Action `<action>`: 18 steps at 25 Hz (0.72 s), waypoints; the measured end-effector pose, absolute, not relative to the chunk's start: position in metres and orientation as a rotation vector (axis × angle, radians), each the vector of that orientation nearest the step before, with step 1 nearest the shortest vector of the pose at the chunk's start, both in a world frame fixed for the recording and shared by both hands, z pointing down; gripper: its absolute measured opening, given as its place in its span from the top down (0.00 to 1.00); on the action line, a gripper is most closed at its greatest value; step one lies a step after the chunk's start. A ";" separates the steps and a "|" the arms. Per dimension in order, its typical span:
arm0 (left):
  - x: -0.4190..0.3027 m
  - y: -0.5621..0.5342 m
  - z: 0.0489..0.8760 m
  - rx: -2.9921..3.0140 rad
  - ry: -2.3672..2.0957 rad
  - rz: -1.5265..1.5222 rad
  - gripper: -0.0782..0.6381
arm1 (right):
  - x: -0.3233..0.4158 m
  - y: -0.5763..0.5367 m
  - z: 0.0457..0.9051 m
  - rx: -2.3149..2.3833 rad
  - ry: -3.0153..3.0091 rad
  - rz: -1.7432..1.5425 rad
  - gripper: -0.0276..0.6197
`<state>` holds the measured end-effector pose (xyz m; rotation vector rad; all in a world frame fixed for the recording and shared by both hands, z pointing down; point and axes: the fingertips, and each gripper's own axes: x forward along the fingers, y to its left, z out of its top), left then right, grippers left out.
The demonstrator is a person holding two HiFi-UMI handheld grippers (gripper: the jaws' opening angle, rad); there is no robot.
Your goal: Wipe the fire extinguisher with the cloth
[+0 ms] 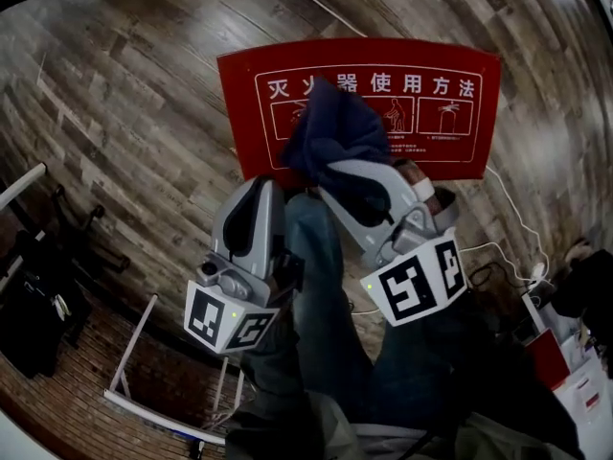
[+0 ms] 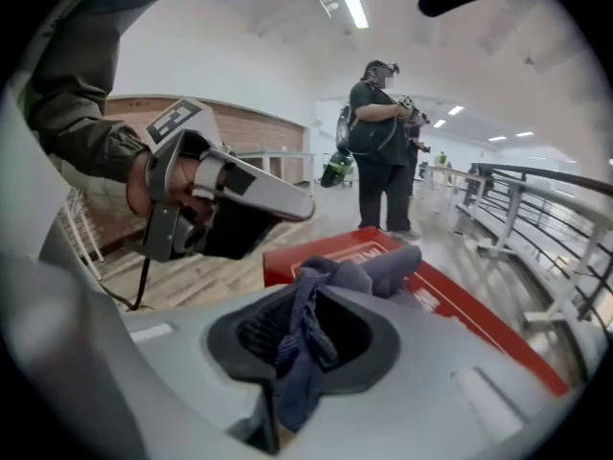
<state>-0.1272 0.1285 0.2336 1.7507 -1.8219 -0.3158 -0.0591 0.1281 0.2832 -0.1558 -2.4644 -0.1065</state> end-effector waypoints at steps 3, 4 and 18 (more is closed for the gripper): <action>-0.140 0.135 0.236 1.738 -1.824 -0.327 0.88 | -0.071 0.139 0.282 -0.219 -2.477 -0.114 0.86; -0.144 0.138 0.237 1.739 -1.823 -0.330 0.88 | -0.064 0.134 0.281 -0.204 -2.483 -0.118 0.86; -0.165 0.145 0.253 1.783 -1.728 -0.336 0.88 | -0.003 0.063 0.281 0.429 -2.411 -0.031 0.86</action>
